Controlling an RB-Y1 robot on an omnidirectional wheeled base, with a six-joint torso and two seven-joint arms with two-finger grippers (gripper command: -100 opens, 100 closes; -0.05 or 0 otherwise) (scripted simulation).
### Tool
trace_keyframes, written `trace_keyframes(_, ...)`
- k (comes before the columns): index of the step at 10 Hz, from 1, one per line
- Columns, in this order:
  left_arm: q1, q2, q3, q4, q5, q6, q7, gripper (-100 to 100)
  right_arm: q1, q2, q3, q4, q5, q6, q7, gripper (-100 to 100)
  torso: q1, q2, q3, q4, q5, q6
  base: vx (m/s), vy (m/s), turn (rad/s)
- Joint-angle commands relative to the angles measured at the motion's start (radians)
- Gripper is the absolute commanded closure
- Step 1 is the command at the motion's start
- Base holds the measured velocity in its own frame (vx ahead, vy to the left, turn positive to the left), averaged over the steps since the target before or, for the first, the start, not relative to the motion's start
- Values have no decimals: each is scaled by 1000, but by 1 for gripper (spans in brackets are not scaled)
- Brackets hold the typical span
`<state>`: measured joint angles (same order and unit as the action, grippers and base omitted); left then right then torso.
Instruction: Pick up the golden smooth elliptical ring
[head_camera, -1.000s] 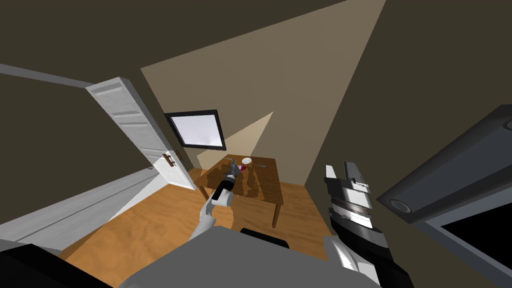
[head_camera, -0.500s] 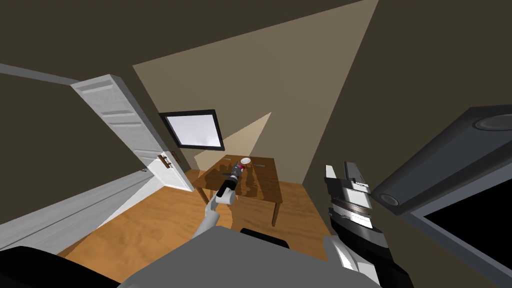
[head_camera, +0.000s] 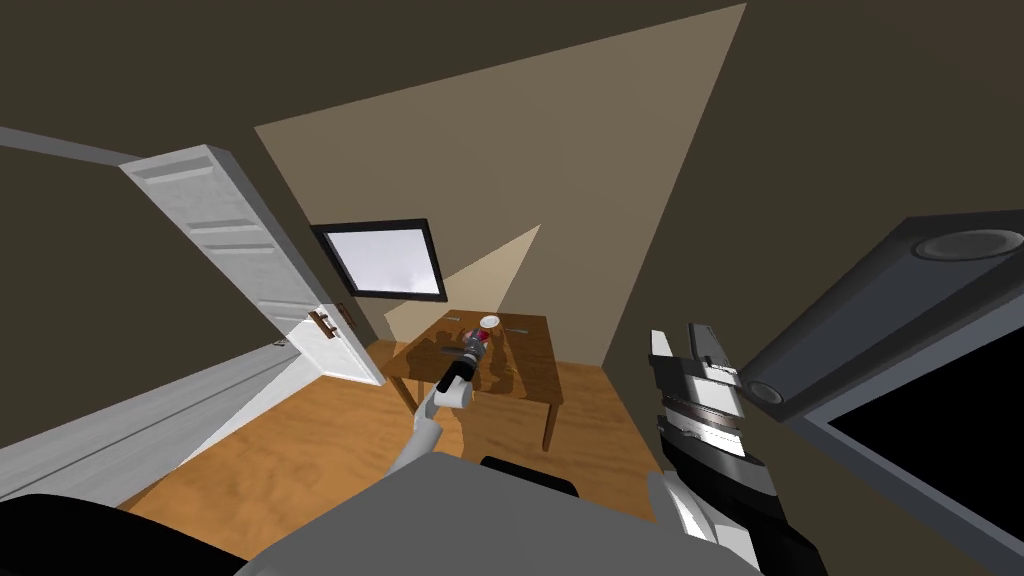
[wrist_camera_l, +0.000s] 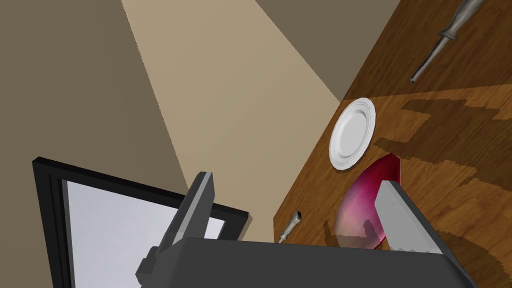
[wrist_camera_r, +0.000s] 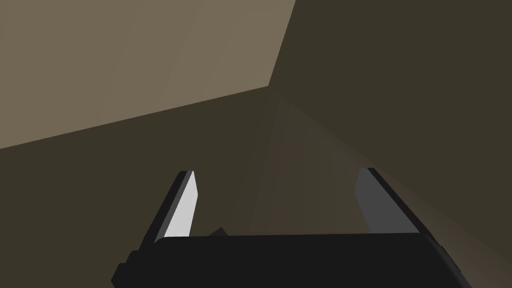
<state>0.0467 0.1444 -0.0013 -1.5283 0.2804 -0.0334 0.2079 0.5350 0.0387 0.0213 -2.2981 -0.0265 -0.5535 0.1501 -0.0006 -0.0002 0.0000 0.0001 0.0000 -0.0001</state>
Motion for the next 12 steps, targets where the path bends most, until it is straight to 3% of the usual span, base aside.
trace_keyframes(1,-19,2,-1,50,2,5,1,-100,0,0,0,0,0,0,0,0,0,0,0,0,0,0,-6,-5,-29)
trace_keyframes(5,-87,7,-8,212,-5,66,-3,-100,0,0,0,0,0,0,0,0,-2,0,0,0,0,0,-2,-26,-95)
trace_keyframes(12,-134,14,-17,379,-27,112,-13,-100,0,0,0,0,0,0,0,0,-2,-1,-1,0,-1,0,11,-31,-51)
